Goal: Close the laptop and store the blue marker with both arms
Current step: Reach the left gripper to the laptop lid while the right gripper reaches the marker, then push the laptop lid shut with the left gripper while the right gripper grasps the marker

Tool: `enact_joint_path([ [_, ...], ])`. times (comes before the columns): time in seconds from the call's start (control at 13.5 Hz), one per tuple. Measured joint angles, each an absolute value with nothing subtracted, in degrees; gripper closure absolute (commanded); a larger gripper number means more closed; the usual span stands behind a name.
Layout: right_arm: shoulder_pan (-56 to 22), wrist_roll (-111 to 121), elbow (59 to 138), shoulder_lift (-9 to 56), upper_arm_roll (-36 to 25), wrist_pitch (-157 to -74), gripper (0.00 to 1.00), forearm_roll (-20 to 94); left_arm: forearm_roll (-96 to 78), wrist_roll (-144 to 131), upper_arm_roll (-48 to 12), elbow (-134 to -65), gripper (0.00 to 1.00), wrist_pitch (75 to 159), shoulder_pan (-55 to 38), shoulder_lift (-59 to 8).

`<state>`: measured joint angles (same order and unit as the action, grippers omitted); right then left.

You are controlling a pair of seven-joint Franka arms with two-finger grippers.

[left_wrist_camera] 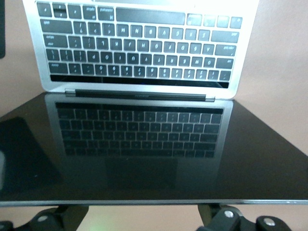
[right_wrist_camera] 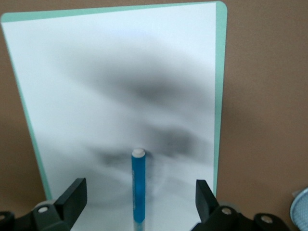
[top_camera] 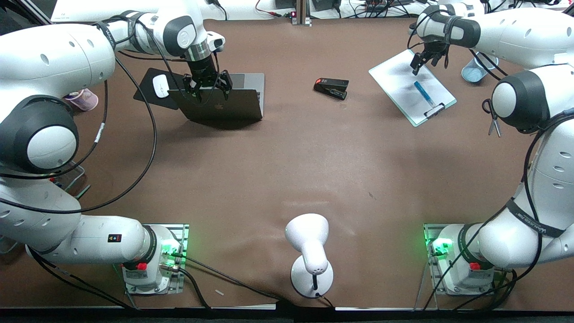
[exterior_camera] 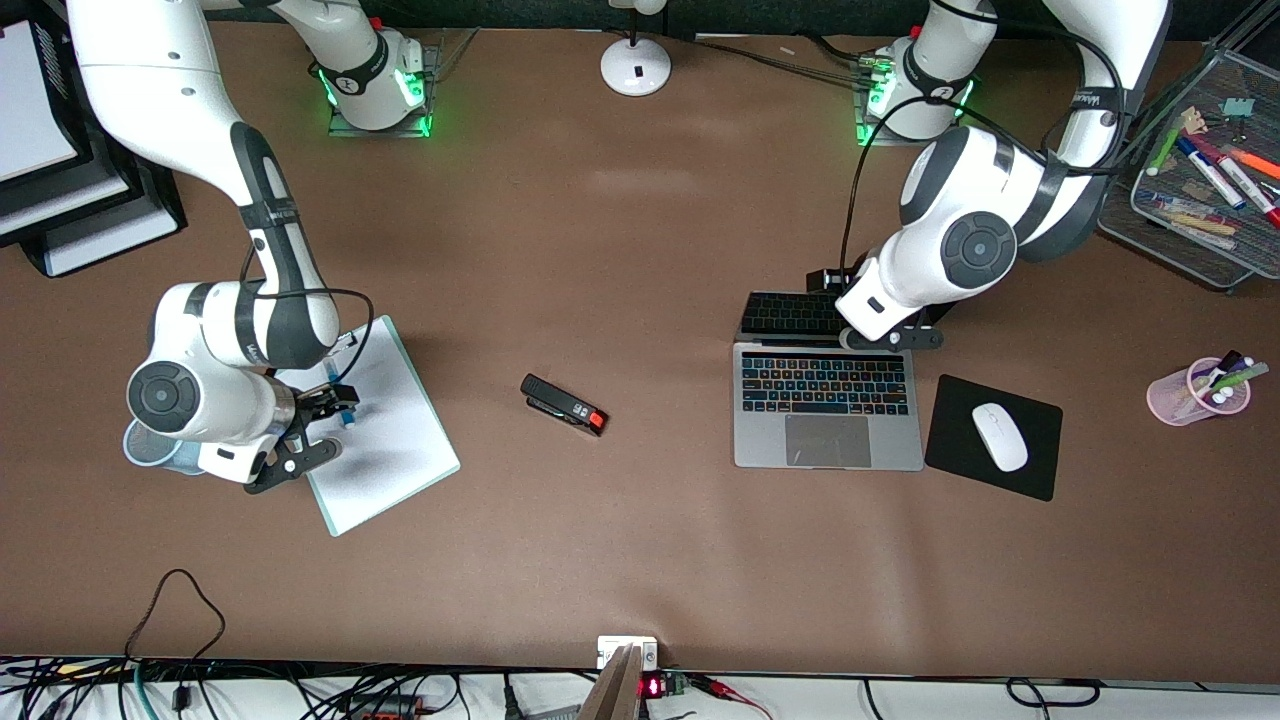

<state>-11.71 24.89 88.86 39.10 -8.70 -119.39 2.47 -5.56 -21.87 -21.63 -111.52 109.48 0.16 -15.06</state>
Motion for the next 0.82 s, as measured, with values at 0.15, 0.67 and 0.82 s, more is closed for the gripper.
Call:
enact_joint_path([
  [0.15,-11.64,25.15,88.87,40.25,-8.70,-120.73,0.00,2.48,-4.93,-21.74,-21.54,-109.35,0.00,109.72,0.18,-16.80],
  [0.67,-10.79,26.31,88.87,41.79,-8.73,-121.90,0.16,7.65,-4.65,-21.48,-20.90,-105.25,0.00,117.36,0.41,-23.16],
  [0.82,-10.69,26.50,88.92,41.81,-8.73,-121.90,0.16,7.66,-4.65,-21.46,-20.84,-104.75,0.00,120.42,0.45,-24.73],
])
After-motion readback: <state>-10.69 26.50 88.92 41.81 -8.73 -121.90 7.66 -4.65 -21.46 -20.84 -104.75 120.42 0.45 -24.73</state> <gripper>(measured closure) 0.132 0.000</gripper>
